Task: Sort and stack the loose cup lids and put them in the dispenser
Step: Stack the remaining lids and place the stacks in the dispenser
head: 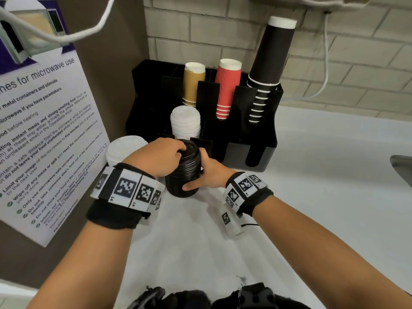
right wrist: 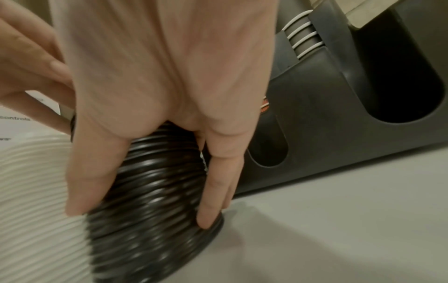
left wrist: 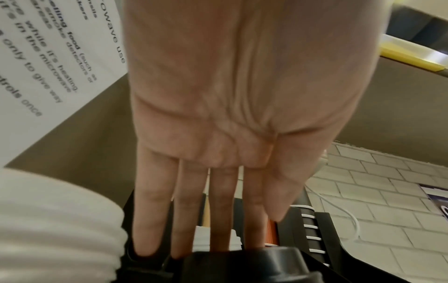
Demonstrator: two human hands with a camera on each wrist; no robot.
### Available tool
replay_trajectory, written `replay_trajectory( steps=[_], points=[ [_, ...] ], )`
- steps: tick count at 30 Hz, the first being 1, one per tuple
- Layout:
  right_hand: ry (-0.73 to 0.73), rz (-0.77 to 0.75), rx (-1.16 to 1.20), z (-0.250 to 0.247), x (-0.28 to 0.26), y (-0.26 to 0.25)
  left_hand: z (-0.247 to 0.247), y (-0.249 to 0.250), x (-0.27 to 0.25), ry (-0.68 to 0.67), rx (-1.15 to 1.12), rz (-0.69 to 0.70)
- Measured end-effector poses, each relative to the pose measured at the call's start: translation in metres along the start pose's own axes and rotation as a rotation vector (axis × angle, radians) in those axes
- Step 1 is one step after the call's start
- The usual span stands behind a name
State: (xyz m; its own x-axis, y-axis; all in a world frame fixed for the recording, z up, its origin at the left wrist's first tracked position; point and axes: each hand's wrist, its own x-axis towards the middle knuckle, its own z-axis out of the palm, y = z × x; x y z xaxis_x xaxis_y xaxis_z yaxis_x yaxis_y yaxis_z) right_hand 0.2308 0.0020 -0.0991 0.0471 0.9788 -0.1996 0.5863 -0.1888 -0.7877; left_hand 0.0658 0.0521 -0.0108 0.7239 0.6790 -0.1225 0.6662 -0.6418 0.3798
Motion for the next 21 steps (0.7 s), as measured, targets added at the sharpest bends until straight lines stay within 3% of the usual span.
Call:
replay_trajectory(
  steps=[4,9,12,17,21],
  points=[
    [-0.019,-0.017,0.019,-0.008,-0.002,-0.006,0.002,-0.006,-0.004,0.088,-0.121,0.019],
    [0.042,-0.183,-0.029,-0.045,-0.001,-0.04,0.0,-0.011,-0.014,0.437,-0.472,0.118],
    [-0.003,-0.209,-0.244,-0.051,0.004,-0.059,0.003,-0.01,-0.016,0.591,-0.656,0.114],
    [-0.085,-0.174,-0.441,-0.036,0.014,-0.07,0.008,-0.007,-0.018,0.661,-1.004,0.04],
    [-0.08,-0.18,-0.449,-0.03,0.018,-0.07,0.009,-0.01,-0.02,0.692,-1.134,0.028]
  ],
)
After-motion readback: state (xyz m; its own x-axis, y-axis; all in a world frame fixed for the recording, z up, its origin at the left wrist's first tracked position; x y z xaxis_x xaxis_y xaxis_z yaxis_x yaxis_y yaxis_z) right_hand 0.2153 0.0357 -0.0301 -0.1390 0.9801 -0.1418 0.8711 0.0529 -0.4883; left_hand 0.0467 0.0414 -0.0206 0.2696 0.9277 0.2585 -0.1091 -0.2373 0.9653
